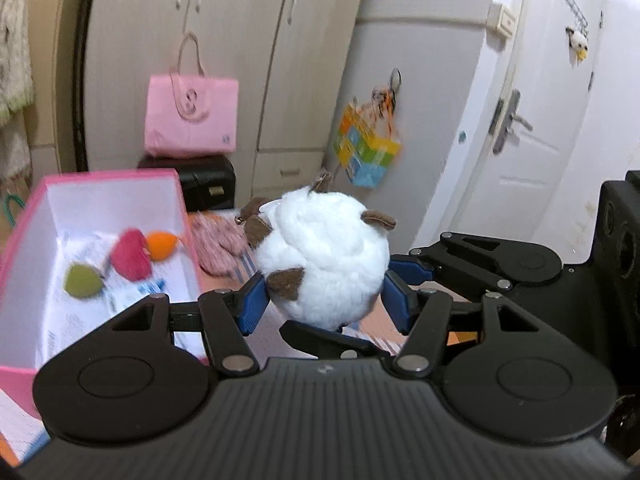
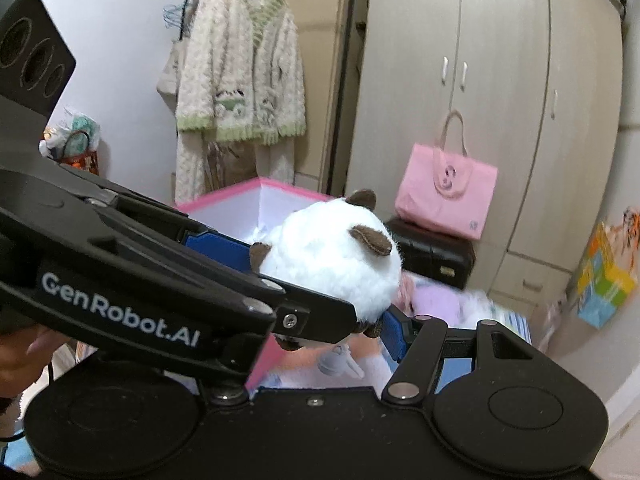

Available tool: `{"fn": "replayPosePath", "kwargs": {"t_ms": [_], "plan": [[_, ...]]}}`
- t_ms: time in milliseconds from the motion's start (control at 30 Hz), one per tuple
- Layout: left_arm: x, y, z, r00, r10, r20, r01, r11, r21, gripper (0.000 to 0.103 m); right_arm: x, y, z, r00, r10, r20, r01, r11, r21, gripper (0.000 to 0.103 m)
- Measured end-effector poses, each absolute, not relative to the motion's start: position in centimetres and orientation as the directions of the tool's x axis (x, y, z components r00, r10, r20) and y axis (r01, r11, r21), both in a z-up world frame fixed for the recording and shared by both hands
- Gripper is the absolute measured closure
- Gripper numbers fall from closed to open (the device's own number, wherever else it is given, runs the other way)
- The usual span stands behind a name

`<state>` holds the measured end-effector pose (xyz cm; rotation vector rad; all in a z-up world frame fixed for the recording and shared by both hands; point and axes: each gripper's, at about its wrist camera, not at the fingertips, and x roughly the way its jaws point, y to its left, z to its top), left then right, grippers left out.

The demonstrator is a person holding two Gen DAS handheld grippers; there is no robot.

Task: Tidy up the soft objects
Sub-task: 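Lift the plush with the left tool and carry it over the pink box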

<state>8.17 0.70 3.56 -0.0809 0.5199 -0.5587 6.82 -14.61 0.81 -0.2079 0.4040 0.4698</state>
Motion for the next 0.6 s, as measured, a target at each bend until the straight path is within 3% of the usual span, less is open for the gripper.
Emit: {"fn": "replayPosePath", "kwargs": {"t_ms": [300, 600], "plan": [[9.4, 5.1, 6.4, 0.792, -0.471, -0.389, 0.419, 0.882, -0.216, 0.044, 9.2, -11.0, 4.0, 0.821, 0.463, -0.334, -0.518, 0.85, -0.093, 0.035], [12.5, 9.6, 5.5, 0.834, -0.383, -0.398, 0.314, 0.921, -0.23, 0.043, 13.6, -6.8, 3.3, 0.737, 0.57, -0.363, -0.609, 0.793, 0.009, 0.035]]}}
